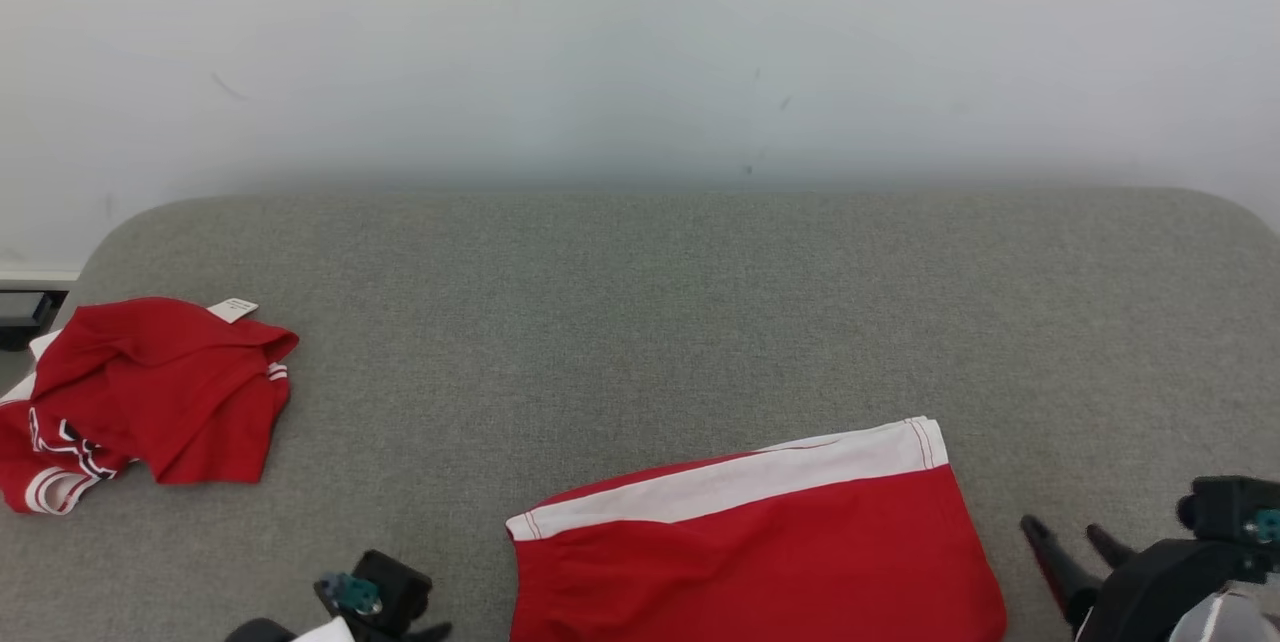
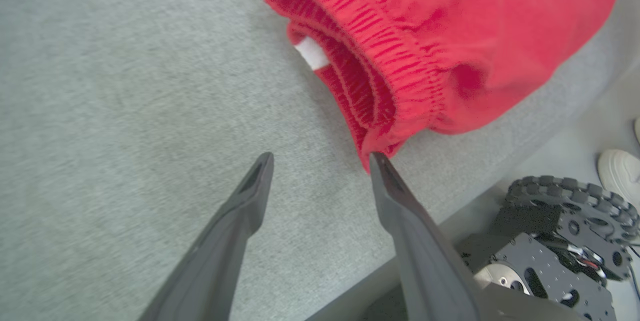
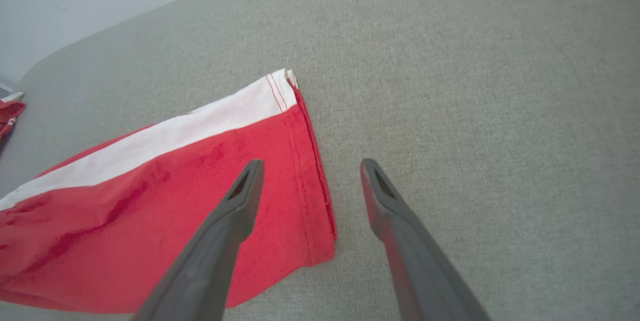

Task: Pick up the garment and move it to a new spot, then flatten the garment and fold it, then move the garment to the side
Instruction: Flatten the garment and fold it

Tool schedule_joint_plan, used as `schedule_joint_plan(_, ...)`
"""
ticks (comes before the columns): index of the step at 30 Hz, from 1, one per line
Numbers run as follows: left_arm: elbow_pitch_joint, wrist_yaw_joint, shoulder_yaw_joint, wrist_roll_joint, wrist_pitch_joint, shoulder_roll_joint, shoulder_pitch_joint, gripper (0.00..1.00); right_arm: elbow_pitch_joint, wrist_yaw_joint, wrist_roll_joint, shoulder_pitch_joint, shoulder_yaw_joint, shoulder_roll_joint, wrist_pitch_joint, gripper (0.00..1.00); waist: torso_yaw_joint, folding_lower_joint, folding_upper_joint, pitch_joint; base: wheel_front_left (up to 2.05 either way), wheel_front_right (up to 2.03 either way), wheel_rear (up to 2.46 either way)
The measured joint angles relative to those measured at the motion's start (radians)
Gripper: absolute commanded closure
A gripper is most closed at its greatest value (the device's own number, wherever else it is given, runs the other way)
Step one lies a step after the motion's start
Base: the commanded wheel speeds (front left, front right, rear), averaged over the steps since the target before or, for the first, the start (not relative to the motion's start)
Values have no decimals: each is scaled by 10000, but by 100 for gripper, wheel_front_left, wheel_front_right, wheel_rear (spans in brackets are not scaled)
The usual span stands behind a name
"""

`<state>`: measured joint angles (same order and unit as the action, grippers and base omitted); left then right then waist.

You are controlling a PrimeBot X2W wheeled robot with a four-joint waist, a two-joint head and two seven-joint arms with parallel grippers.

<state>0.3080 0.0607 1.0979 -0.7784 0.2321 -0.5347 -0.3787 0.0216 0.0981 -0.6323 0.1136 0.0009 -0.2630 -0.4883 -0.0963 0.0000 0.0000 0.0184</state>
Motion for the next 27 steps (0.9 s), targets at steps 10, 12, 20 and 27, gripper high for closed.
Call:
schedule_joint_plan(10, -349, -2104, -2581, -148, -2215, 485, 343, 0, 765, 207, 454, 46, -968, 1064, 2194, 0, -330, 0, 0, 506, 0, 0, 0)
schedule_joint_plan(12, -422, -2015, -3001, -123, -2736, 694, 639, 0, 800, 207, 623, 50, -907, 1239, 2637, 0, -373, 0, 0, 623, 0, 0, 0)
schedule_joint_plan(20, 606, -1918, -6341, 686, -4959, 2140, 1918, 0, 476, 211, 894, 259, -1049, 1822, 4155, 0, -372, 0, 0, 1041, 0, 0, 0)
schedule_joint_plan(27, 251, -1919, -6938, 1419, -4878, 2583, 3068, 0, 109, 42, 895, 284, -587, 1827, 4546, 0, -62, -1, 0, 1211, 0, 0, 0)
